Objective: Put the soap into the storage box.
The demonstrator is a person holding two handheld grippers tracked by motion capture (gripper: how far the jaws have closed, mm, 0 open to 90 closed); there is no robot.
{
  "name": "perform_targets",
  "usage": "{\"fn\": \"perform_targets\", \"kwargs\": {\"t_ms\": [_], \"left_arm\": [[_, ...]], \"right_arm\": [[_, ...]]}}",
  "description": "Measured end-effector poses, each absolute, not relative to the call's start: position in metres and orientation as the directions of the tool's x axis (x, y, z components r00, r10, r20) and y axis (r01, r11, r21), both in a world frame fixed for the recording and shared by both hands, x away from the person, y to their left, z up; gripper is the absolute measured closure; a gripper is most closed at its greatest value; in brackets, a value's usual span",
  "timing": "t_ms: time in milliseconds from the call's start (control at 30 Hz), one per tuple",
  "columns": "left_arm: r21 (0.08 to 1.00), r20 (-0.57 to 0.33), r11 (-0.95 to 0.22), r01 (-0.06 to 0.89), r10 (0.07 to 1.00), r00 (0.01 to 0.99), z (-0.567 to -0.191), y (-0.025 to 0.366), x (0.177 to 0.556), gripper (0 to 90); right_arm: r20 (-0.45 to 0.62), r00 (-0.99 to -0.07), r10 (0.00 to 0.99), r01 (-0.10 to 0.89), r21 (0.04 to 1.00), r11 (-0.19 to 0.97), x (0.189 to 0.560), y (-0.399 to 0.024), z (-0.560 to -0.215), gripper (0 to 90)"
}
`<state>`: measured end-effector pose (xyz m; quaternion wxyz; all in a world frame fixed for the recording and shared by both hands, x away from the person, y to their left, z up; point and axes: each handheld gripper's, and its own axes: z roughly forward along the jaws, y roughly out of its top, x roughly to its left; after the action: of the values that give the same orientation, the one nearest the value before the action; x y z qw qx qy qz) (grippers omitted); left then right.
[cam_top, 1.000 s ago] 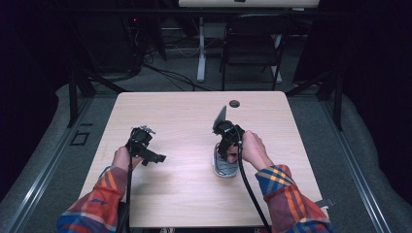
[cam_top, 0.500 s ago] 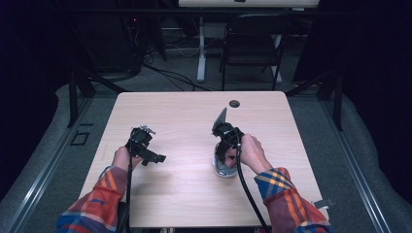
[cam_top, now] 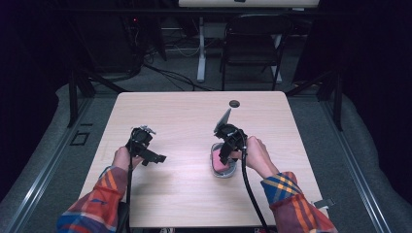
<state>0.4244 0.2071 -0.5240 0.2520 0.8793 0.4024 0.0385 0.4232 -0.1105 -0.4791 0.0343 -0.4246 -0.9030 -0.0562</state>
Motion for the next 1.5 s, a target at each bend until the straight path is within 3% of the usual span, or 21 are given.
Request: {"fn": "perform_targets", "kwargs": {"t_ms": [200, 467, 700, 1500], "left_arm": [[0.477, -0.130, -0.552, 0.684, 0.725, 0.676, -0.523, 0.207, 0.424, 0.0], [0.483, -0.134, -0.552, 0.680, 0.720, 0.681, -0.523, 0.207, 0.424, 0.0], [0.487, -0.138, -0.553, 0.676, 0.715, 0.685, -0.523, 0.208, 0.424, 0.0], [0.487, -0.141, -0.554, 0.675, 0.713, 0.687, -0.523, 0.207, 0.424, 0.0]], "right_arm": [[0.094, -0.660, 0.746, 0.750, 0.138, 0.647, 0.413, -0.116, -0.466, 41.5], [0.044, -0.712, 0.701, 0.683, 0.275, 0.677, 0.401, -0.135, -0.443, 26.7], [-0.013, -0.712, 0.702, 0.660, 0.327, 0.676, 0.396, -0.153, -0.433, 15.1], [-0.100, -0.624, 0.775, 0.684, 0.410, 0.603, 0.373, -0.223, -0.417, 0.0]]}}
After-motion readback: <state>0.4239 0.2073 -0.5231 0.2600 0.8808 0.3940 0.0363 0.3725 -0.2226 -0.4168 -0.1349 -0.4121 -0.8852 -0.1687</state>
